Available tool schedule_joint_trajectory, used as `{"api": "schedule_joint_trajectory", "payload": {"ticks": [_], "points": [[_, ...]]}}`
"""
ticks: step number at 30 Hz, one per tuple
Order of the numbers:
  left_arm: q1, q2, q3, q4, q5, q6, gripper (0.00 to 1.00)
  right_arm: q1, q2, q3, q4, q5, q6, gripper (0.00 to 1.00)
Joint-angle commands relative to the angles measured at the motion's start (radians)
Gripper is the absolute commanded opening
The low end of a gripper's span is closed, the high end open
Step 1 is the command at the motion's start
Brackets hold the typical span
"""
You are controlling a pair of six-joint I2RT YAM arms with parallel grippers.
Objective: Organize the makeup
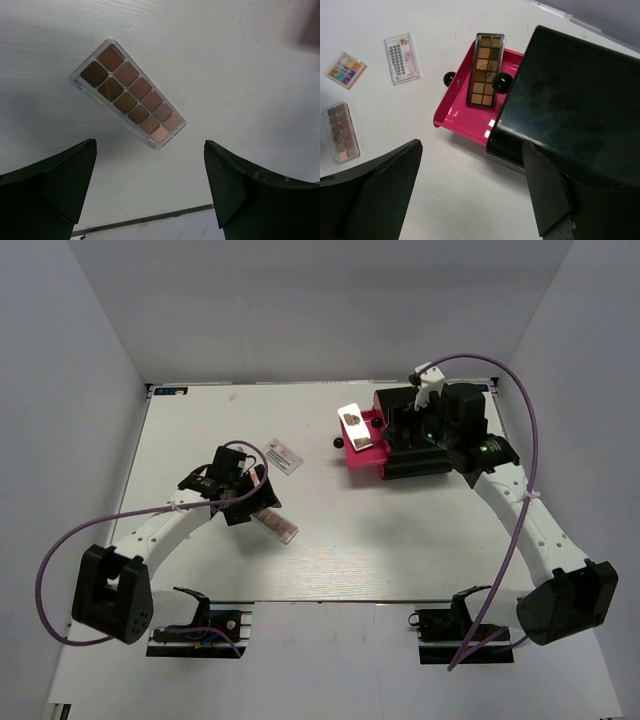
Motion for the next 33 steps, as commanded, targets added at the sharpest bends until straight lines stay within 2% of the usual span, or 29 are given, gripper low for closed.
{"api": "schedule_joint_trajectory", "payload": {"ticks": [1,5,9,12,20,29,33], "points": [[-0.017,0.079,0.068,-0.037,-0.059,-0.128,0.98,-0.047,-0.054,-0.022,0.070,-0.064,0.040,0.86],[-0.053,0.193,0.123,-0.069,-0.087,-0.215,0.98,-0.081,-0.100,-0.046,0.077,-0.102,0.057,0.86],[-0.090,0.270,0.201,-0.164,-0.208,-0.309,0.98,-0.104,-0.116,-0.062,0.085,-0.125,0.068,0.86],[-0.101,0.342,0.246,-0.237,-0.243,-0.350,0.98,-0.114,-0.119,-0.065,0.088,-0.138,0.068,0.86],[-0.132,0.515,0.359,-0.325,-0.252,-0.406,0.98,-0.137,-0.130,-0.076,0.093,-0.153,0.068,0.86],[-0.141,0.551,0.319,-0.255,-0.243,-0.421,0.96,-0.167,-0.130,-0.085,0.097,-0.184,0.068,0.87],[-0.150,0.564,0.292,-0.236,-0.222,-0.418,0.85,-0.179,-0.133,-0.088,0.097,-0.196,0.068,0.86]]}}
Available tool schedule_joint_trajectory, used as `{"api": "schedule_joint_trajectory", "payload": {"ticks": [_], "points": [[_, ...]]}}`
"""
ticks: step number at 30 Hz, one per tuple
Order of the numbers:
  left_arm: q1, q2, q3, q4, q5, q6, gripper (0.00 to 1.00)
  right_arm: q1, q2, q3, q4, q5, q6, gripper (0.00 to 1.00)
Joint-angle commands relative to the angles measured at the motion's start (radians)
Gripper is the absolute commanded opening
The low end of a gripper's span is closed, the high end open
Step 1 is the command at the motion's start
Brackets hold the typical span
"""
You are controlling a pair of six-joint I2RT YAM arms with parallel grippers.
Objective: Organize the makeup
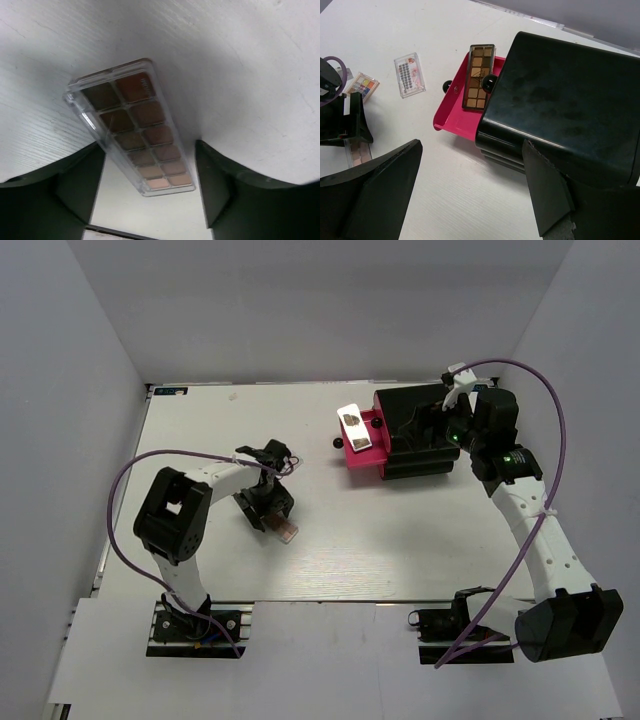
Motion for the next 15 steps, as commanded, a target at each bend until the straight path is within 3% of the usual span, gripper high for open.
{"api": "schedule_joint_trajectory", "payload": {"ticks": [1,3,4,7,11,15], "points": [[-0.013,0.007,-0.039,0.039,0.004,-0.011,0.78,-0.019,-0.029,-0.008,0.042,-0.031,0.006,0.86],[-0.013,-0.012,-0.045,0.045,0.013,0.000,0.67,-0.024,-0.030,-0.009,0.044,-0.039,0.030,0.86],[-0.013,-0.019,-0.051,0.051,0.019,0.012,0.53,-0.025,-0.032,-0.008,0.044,-0.042,0.030,0.86],[-0.022,-0.071,-0.045,0.054,0.053,0.061,0.29,-0.037,-0.030,-0.009,0.045,-0.047,0.033,0.86],[-0.033,-0.185,0.007,0.066,0.114,0.162,0.12,-0.045,-0.038,-0.012,0.047,-0.059,0.033,0.87],[-0.053,-0.252,0.119,0.106,0.116,0.306,0.07,-0.059,-0.038,-0.014,0.053,-0.070,0.037,0.87]]}}
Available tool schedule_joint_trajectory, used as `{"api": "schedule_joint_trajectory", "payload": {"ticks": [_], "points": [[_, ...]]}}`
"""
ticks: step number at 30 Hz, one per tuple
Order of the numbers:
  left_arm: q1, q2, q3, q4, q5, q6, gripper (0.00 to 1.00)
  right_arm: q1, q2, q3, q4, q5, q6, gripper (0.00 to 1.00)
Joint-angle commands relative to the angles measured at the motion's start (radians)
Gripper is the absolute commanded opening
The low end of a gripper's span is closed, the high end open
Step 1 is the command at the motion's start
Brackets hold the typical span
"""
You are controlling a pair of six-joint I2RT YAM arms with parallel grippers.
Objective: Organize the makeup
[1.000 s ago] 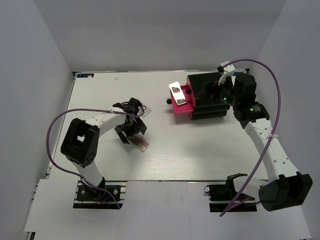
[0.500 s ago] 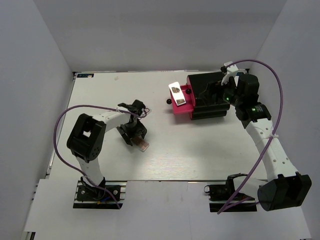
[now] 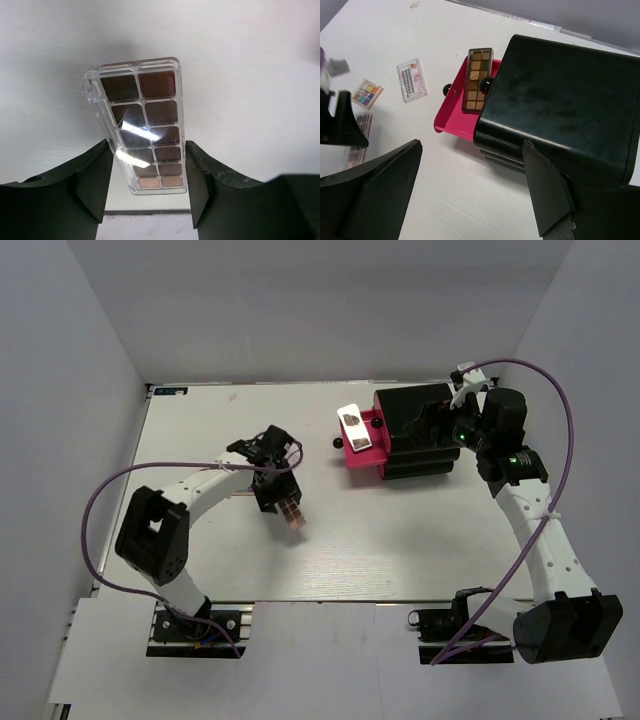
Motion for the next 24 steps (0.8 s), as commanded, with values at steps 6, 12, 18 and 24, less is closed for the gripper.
{"api": "schedule_joint_trajectory", "payload": {"ticks": [6,12,18,24], "points": [[-0.023,-0.049,0.320,0.199,0.062,0.222,0.07,-0.025,-0.021,-0.016,0.050,-0.036,0.018,0.87],[-0.044,0.157,0.573,0.298,0.070,0.276,0.08,-0.039,-0.018,-0.022,0.054,-0.045,0.027,0.87],[-0.064,0.312,0.704,0.425,0.087,0.282,0.09,-0.062,-0.018,-0.033,0.064,-0.051,0.024,0.87],[-0.073,0.358,0.718,0.516,0.123,0.278,0.11,-0.079,-0.009,-0.039,0.070,-0.062,0.021,0.87]]}}
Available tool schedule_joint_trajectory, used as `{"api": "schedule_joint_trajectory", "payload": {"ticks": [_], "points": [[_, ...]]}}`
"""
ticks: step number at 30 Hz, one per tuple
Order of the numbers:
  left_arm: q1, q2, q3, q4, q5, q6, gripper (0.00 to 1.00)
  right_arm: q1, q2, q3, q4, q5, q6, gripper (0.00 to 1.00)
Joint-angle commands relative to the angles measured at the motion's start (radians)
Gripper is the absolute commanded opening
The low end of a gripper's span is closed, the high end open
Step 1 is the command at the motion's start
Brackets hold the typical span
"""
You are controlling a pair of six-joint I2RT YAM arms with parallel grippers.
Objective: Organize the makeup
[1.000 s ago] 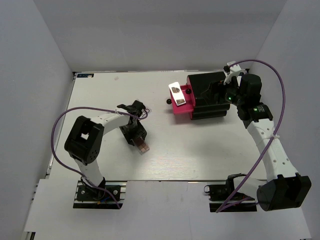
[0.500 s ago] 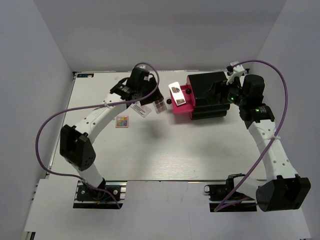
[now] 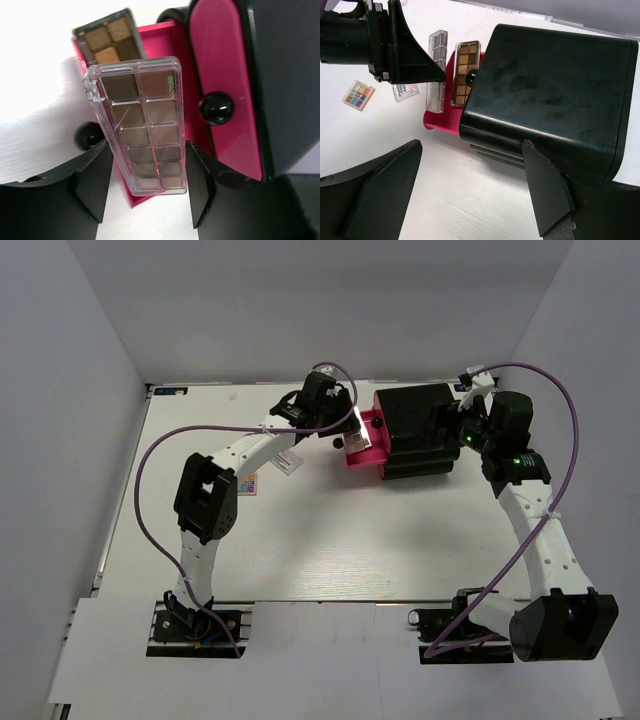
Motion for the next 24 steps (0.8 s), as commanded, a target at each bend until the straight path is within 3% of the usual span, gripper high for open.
{"api": "schedule_joint_trajectory", "payload": {"ticks": [1,6,13,16,19,20,23,24], "points": [[-0.006,-0.038,0.064,0.095,0.035,0.011,0.12,-0.009,-0.008,-0.001,0.048,-0.028,0.008,0.87],[-0.016,-0.011,0.075,0.074,0.036,0.010,0.18,-0.012,0.000,-0.006,0.049,-0.039,0.008,0.87],[-0.025,0.017,0.084,0.044,0.038,0.004,0.34,-0.019,0.004,-0.006,0.051,-0.043,0.011,0.87],[-0.025,0.034,0.111,0.018,0.033,0.004,0.49,-0.022,0.003,-0.006,0.049,-0.048,0.014,0.87],[-0.025,0.051,0.133,0.000,0.032,0.005,0.69,-0.025,0.004,-0.004,0.049,-0.054,0.016,0.87],[-0.025,0.048,0.134,0.000,0.033,0.007,0.81,-0.028,0.003,-0.004,0.051,-0.054,0.018,0.87],[-0.025,0.035,0.136,-0.002,0.018,0.007,0.88,-0.031,0.001,-0.007,0.049,-0.060,0.018,0.87],[-0.025,0.023,0.138,-0.002,0.013,0.007,0.98,-0.034,0.003,-0.007,0.049,-0.062,0.018,0.87]]}}
